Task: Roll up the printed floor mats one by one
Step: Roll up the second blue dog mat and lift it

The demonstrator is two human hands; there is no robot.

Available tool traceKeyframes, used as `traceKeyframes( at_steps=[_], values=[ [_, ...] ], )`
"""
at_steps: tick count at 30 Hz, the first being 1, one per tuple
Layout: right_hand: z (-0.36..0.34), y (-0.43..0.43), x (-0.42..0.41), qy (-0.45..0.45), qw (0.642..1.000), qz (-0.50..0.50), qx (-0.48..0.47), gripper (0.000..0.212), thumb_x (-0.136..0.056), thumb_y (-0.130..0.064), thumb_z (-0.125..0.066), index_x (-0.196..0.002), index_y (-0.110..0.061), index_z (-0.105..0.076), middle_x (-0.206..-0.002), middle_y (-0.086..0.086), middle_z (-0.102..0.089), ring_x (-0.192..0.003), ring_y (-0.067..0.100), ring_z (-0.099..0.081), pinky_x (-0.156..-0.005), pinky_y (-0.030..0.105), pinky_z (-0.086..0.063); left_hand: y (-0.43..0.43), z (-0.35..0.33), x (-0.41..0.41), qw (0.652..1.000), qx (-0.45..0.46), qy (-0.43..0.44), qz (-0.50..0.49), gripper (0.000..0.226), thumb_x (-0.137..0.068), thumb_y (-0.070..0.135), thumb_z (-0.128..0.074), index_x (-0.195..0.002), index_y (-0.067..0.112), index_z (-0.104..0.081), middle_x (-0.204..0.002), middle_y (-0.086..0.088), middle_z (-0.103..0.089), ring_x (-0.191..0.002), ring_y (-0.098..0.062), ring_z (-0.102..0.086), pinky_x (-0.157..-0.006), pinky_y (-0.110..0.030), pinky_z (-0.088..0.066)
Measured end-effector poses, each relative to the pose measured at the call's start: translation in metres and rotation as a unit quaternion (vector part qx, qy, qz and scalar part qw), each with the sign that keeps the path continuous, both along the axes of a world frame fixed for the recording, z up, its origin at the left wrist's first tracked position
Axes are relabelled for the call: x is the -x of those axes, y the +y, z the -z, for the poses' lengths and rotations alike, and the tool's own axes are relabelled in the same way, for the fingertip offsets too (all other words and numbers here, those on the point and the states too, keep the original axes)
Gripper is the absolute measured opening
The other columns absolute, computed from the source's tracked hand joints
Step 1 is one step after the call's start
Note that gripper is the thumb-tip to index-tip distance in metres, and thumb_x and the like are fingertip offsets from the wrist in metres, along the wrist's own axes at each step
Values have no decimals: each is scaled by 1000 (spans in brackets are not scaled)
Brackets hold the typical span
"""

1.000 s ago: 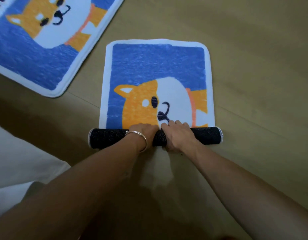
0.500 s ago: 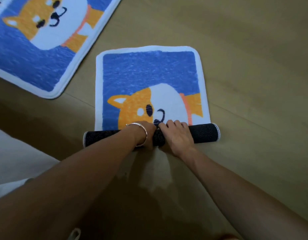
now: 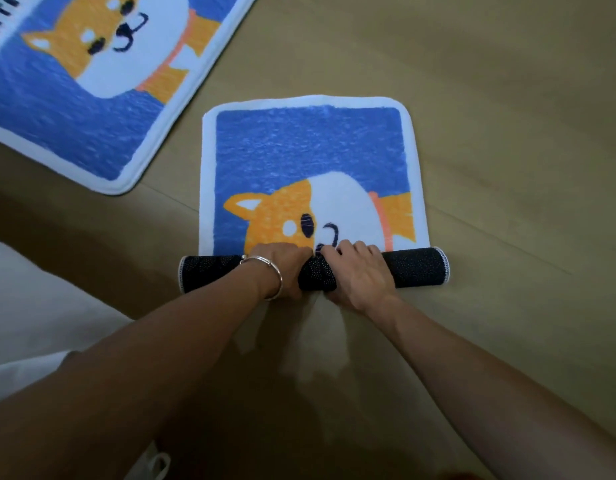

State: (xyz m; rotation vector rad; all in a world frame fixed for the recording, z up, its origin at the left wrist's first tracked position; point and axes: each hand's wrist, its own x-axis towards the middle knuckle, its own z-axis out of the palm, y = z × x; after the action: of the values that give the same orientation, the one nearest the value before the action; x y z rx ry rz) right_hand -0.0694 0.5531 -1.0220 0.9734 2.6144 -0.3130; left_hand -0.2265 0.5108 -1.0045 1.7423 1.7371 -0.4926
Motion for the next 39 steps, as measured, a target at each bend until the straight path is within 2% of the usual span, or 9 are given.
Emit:
traceKeyframes(
  at_steps=[3, 5, 11, 13, 16, 18, 23, 29, 39],
  values=[
    [-8, 16, 8, -28, 995, 18, 90, 51, -75, -43, -65, -117, -23, -43, -107, 5, -56, -98, 28, -53, -80, 37, -36, -19, 9, -7, 991, -107, 81, 26, 69, -85, 39, -61, -141, 28, -24, -121, -3, -49, -106, -26, -53, -81, -39, -41],
    [-10, 21, 12, -44, 991, 18, 125, 49, -73, -43, -67, -112, -23, -44, -105, 5, -56, -96, 27, -53, -75, 36, -35, -24, 12, -12, 987, -125, 103, 20, 61, -87, 33, -59, -138, 25, -27, -121, -4, -49, -104, -27, -53, -78, -39, -41],
    [-1, -4, 4, 8, 996, -15, -88, 54, -70, -35, -75, -116, -21, -50, -100, 4, -56, -89, 27, -53, -77, 38, -39, 11, -1, 2, 999, 18, -32, -10, 52, -75, 38, -69, -119, 24, -46, -108, -3, -61, -99, -26, -60, -71, -32, -45],
    [-3, 0, 7, -4, 1000, 16, -16, 52, -76, -40, -67, -119, -22, -44, -108, 4, -53, -98, 28, -51, -83, 39, -35, 7, -2, 7, 998, -3, -56, -15, 63, -71, 43, -71, -126, 28, -45, -110, -1, -60, -103, -26, -59, -78, -34, -49],
    [-10, 19, 17, -14, 995, 60, 84, 53, -73, -47, -67, -116, -24, -44, -110, 4, -52, -104, 29, -50, -89, 41, -34, -8, -1, 15, 998, -65, 19, 15, 95, -65, 58, -74, -142, 31, -27, -124, -1, -49, -113, -26, -51, -89, -38, -42],
    [-11, 23, 21, -22, 994, 56, 96, 53, -72, -45, -69, -115, -24, -45, -110, 4, -53, -104, 28, -50, -91, 41, -34, -16, 2, 19, 995, -80, 57, 18, 87, -70, 55, -71, -140, 29, -26, -123, -3, -49, -109, -28, -52, -87, -40, -43],
    [-1, -1, 12, -8, 996, 17, -93, 60, -58, -41, -80, -110, -20, -56, -93, 3, -59, -83, 28, -58, -83, 42, -42, -6, 3, 18, 999, -34, 26, -6, 61, -75, 39, -68, -127, 26, -38, -107, -3, -58, -96, -26, -60, -73, -37, -51],
    [-6, 15, 21, -23, 999, -30, -1, 49, -81, -40, -62, -121, -21, -39, -115, 1, -51, -105, 26, -50, -88, 41, -34, -14, 6, -1, 994, -82, 60, -27, 79, -75, 55, -62, -139, 26, -27, -121, -6, -50, -106, -30, -53, -82, -42, -46],
    [-13, 21, 14, -23, 999, -48, 13, 49, -79, -40, -64, -119, -23, -42, -114, 0, -52, -105, 25, -50, -88, 39, -34, 0, 0, -1, 998, -30, -5, -54, 57, -75, 48, -67, -120, 21, -47, -113, -7, -54, -99, -28, -57, -75, -35, -46]
  ],
)
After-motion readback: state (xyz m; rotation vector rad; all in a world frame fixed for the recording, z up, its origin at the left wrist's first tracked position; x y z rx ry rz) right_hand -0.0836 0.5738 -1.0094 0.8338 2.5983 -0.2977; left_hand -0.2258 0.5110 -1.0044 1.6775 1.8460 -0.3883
